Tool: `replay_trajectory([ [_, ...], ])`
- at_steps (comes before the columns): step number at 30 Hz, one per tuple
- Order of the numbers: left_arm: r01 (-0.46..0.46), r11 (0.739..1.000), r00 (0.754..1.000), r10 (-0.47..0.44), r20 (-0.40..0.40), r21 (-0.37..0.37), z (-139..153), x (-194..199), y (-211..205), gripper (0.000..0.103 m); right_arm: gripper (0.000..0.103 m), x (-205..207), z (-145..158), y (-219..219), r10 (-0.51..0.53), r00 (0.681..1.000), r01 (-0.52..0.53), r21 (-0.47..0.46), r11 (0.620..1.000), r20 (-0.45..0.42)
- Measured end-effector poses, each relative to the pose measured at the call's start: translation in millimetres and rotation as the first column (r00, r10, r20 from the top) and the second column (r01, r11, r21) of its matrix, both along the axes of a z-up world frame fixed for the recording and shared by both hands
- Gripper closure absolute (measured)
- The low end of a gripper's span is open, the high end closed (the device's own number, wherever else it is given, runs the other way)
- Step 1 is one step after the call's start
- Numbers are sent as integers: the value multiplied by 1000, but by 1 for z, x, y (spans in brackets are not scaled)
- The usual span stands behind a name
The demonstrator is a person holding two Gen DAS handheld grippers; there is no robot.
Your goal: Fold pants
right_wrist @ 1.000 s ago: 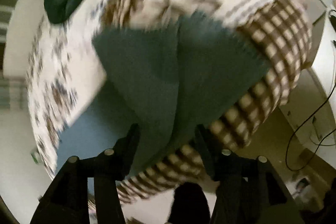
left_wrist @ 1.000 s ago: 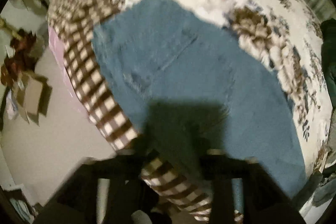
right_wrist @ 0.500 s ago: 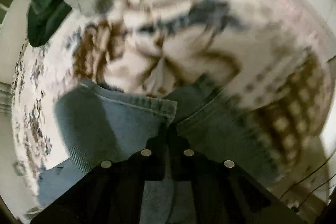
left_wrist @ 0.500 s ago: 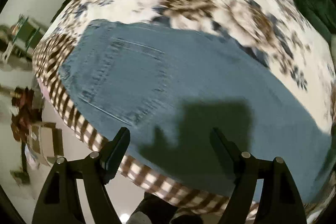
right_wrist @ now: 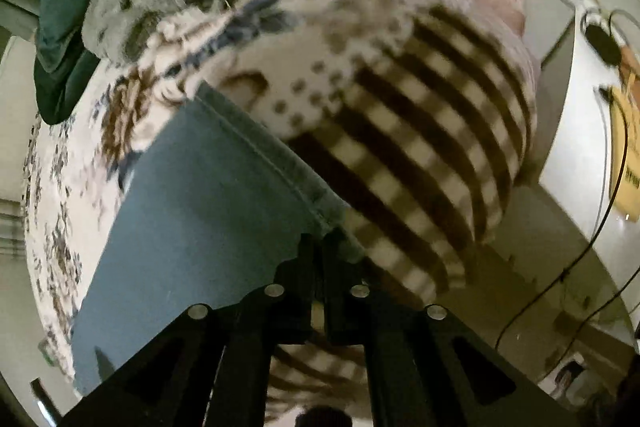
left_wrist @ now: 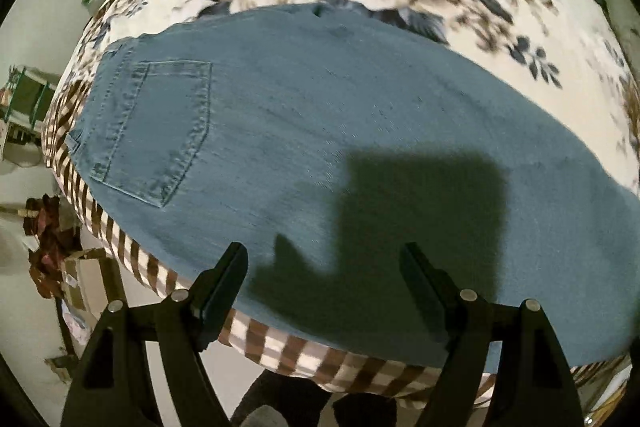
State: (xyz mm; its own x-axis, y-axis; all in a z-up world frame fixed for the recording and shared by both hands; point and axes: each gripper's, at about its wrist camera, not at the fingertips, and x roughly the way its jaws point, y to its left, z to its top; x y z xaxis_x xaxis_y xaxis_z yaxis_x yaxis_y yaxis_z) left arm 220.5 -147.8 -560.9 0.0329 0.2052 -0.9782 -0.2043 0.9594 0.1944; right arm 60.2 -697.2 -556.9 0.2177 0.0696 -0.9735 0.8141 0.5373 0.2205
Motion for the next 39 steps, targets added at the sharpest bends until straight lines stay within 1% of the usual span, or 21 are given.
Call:
replay_trajectory([
  [1,5,1000,1000,-5,-4,-1,-1,-1,-3,26,84,-6,1,-4,-23,1000,22,21,1000,19],
  [2,10,1000,1000,-10,-8,-3,-3,-2,-5,26,68,-12,6,-10,-62,997,60,42,997,44],
  [3,16,1000,1000,-16,-10,-9,-3,-3,-8,26,61,-18,11,-14,-102,992,97,61,993,79],
  [6,44,999,999,-44,-11,-6,-2,-4,-18,26,57,-20,23,-19,-155,975,137,116,984,157],
  [8,71,997,997,-71,-6,-11,-2,-3,-29,26,57,-11,26,-23,-153,974,137,102,985,167],
  [10,101,995,995,-101,-2,-17,-2,1,-41,26,57,7,25,-27,-116,982,109,52,993,151],
  [12,134,991,991,-134,11,-15,-1,6,-57,26,56,31,16,-31,-68,991,65,36,997,118],
  [15,175,985,984,-174,23,-15,-1,16,-75,26,52,83,-4,-34,76,993,-80,38,996,86],
  [17,195,981,980,-195,30,-17,-2,24,-86,26,49,115,-19,-28,190,981,-192,40,981,48],
  [19,218,976,976,-218,27,-10,-5,30,-97,26,49,138,-35,-21,277,961,-276,55,960,-18],
  [20,227,974,974,-227,26,-8,-6,33,-101,26,56,141,-35,-18,297,954,-296,32,955,-34],
  [21,233,972,972,-233,23,-8,-7,35,-103,26,85,143,-31,-14,326,944,-328,-22,945,-50],
  [23,237,971,971,-237,21,-13,-7,37,-106,26,89,138,-20,-12,328,945,-328,-49,944,-13],
  [27,236,972,972,-236,26,-12,-6,38,-102,26,90,114,13,-13,262,961,-254,-96,963,86],
  [31,223,975,975,-223,21,-8,-8,36,-97,26,90,104,41,-4,234,955,-209,-148,967,180],
  [32,219,976,976,-218,19,-7,-9,36,-95,26,90,105,41,-3,228,957,-200,-157,967,182],
  [34,209,978,978,-209,13,-11,-11,35,-91,26,90,105,32,-5,217,964,-192,-162,968,155],
  [35,207,978,978,-207,9,-13,-12,34,-90,26,89,105,21,-7,230,967,-212,-152,965,112],
  [37,213,977,977,-213,1,-16,-13,33,-90,26,82,105,-4,-13,241,970,-242,-81,967,-11],
  [38,218,976,976,-218,-3,-19,-13,32,-91,26,78,97,-7,-21,202,979,-202,-46,978,-19],
  [39,223,975,975,-223,-5,-20,-13,30,-91,26,75,91,-4,-25,172,985,-172,-24,985,1],
])
